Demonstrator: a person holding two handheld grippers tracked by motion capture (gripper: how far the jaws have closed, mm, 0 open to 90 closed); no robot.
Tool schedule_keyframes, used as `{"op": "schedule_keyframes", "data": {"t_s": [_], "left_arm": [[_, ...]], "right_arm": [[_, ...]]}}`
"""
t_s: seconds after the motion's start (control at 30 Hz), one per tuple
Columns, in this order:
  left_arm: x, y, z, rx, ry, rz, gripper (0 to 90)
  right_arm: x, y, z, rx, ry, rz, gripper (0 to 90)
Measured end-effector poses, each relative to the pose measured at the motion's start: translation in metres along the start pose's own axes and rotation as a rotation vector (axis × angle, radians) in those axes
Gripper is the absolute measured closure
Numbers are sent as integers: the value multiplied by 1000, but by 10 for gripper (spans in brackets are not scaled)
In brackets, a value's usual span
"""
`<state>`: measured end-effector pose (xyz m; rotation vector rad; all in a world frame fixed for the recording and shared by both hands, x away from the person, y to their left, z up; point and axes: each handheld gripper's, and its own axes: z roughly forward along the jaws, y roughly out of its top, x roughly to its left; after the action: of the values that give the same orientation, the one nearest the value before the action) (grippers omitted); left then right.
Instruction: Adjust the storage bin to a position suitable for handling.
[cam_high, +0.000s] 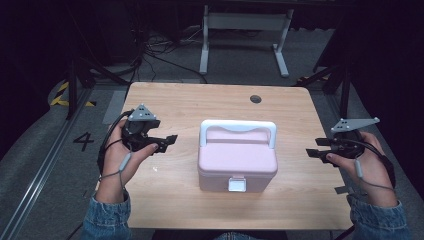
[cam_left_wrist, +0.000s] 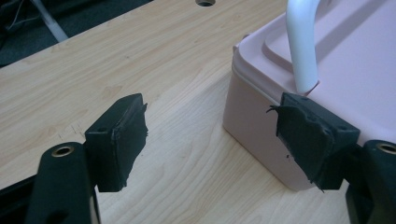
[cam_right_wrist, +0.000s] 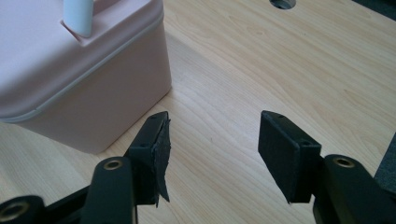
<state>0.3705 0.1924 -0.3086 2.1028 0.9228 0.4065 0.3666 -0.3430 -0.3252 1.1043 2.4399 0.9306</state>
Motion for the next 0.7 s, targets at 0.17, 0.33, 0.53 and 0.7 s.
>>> {"op": "schedule_keyframes", "data": {"t_s": [0.17, 0.33, 0.53, 0.7], "left_arm": [[-2, 0, 1, -16, -27, 12, 345], [-11, 5, 5, -50, -83, 41, 386], [-19, 9, 13, -33, -105, 62, 382], [-24, 14, 17, -63, -121, 51, 320]], "right_arm": [[-1, -1, -1, -20, 6, 4, 468], [0, -1, 0, -41, 27, -15, 469], [2, -3, 0, -42, 34, -9, 465], [3, -6, -1, -34, 30, -10, 456]]}}
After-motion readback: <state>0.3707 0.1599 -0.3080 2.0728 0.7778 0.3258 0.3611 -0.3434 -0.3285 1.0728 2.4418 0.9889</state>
